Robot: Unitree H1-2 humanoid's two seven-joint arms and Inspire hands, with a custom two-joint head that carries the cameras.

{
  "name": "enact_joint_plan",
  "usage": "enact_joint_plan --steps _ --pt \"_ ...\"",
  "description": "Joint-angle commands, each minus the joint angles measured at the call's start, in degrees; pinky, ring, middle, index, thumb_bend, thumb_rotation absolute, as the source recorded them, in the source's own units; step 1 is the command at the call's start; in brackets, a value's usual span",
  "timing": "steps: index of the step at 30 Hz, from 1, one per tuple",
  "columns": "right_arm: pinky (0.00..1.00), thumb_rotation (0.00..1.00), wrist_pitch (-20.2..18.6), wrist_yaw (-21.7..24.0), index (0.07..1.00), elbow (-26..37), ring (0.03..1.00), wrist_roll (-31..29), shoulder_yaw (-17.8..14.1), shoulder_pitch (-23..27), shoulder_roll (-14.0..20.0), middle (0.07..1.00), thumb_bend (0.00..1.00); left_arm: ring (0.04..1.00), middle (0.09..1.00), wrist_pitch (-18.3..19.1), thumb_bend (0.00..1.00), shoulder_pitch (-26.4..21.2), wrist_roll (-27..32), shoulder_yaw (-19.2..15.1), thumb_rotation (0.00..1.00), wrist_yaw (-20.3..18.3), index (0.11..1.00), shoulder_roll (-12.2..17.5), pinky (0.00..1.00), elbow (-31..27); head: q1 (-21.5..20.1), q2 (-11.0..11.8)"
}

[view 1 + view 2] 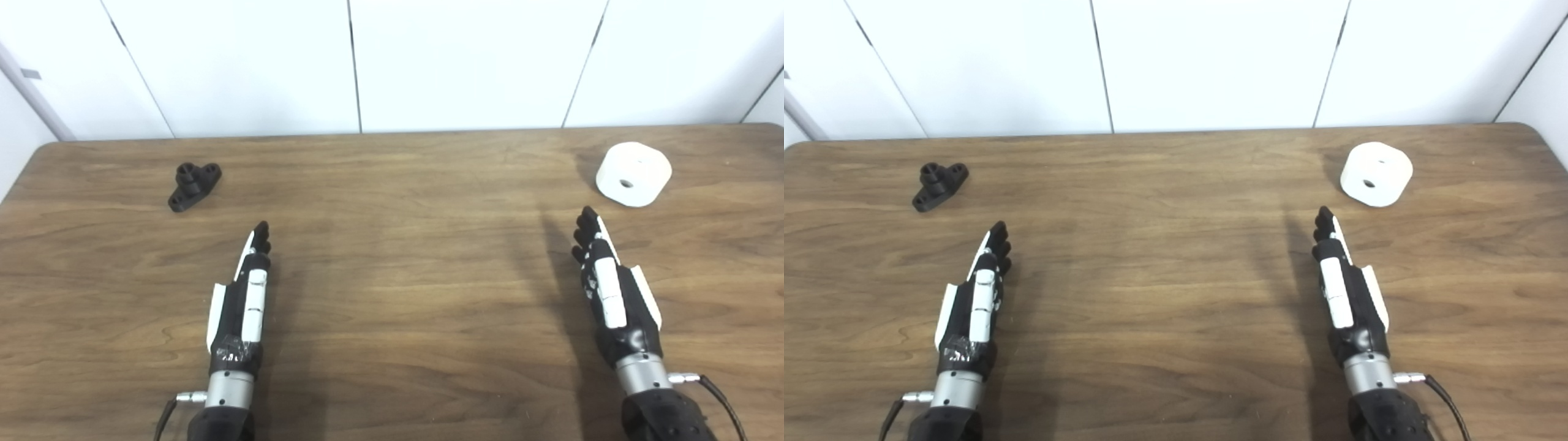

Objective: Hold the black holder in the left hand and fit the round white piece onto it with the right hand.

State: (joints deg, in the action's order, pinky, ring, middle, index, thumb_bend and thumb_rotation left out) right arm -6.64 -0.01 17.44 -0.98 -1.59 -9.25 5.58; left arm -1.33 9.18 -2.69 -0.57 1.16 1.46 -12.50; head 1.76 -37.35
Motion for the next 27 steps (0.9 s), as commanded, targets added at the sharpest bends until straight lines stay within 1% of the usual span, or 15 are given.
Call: enact_joint_plan --steps 1,6,10,13,16,18,20,24,25,27 --pt "1.00 1.00 1.3 0.1 1.000 1.4 1.000 -0.1 -0.2 -0.8 -0.5 1.000 0.61 1.000 1.000 -2.2 0.49 -0.2 -0.1 0.0 0.97 -0.1 0.996 0.2 1.00 -0.7 0.0 -0.1" --pt "1.00 1.00 1.7 0.0 1.000 1.1 1.000 0.3 -0.1 -0.9 -0.5 1.000 0.60 1.000 1.000 -2.4 0.48 -0.2 -0.2 0.0 0.96 -0.1 0.996 0.3 1.00 -0.6 -0.1 -0.2" --pt "1.00 1.00 1.2 -0.2 1.000 1.3 1.000 0.6 -0.1 -0.9 -0.6 1.000 0.60 1.000 1.000 -1.7 0.50 -0.3 -0.4 0.0 0.96 0.1 0.994 0.1 1.00 -0.8 -0.1 -0.2" --pt "1.00 1.00 1.0 -0.1 1.000 1.4 1.000 0.4 -0.2 -0.9 -0.5 1.000 0.60 1.000 1.000 -2.1 0.50 -0.3 -0.6 0.0 0.95 0.2 0.994 0.2 1.00 -0.6 0.0 -0.2" --pt "1.00 1.00 1.2 0.1 1.000 1.1 1.000 -0.1 -0.4 -0.8 -0.4 1.000 0.60 1.000 1.000 -2.1 0.49 -0.4 -0.6 0.2 0.95 0.1 0.999 0.1 1.00 -0.5 1.5 0.4" --pt "1.00 1.00 1.4 0.5 1.000 0.9 1.000 -0.6 -0.6 -0.7 0.1 1.000 0.59 1.000 1.000 -1.9 0.48 -0.4 -0.9 0.4 0.95 0.4 0.997 -0.3 1.00 -0.4 3.4 1.5" --pt "1.00 1.00 1.8 0.9 1.000 0.6 1.000 -1.2 -0.9 -0.8 0.5 1.000 0.58 1.000 1.000 -2.1 0.51 -0.3 -1.3 0.7 0.93 0.8 0.994 -0.7 1.00 0.0 4.5 2.6" --pt "1.00 1.00 3.5 2.0 1.000 -1.1 1.000 -2.7 -1.6 -1.0 1.2 1.000 0.57 1.000 1.000 -4.7 0.53 -0.2 -1.7 1.4 0.90 1.2 0.988 -1.4 1.00 1.8 8.3 5.6" --pt "1.00 1.00 3.8 2.3 1.000 -1.4 1.000 -3.2 -1.8 -1.0 1.3 1.000 0.56 1.000 1.000 -5.2 0.54 -0.1 -2.0 1.5 0.90 1.3 0.989 -1.6 1.00 2.2 8.3 5.6" --pt "1.00 1.00 4.7 3.0 1.000 -2.4 1.000 -3.9 -2.2 -1.1 1.6 1.000 0.54 1.000 1.000 -5.9 0.57 0.0 -2.8 1.8 0.89 1.7 0.983 -2.0 1.00 3.0 10.3 7.3"
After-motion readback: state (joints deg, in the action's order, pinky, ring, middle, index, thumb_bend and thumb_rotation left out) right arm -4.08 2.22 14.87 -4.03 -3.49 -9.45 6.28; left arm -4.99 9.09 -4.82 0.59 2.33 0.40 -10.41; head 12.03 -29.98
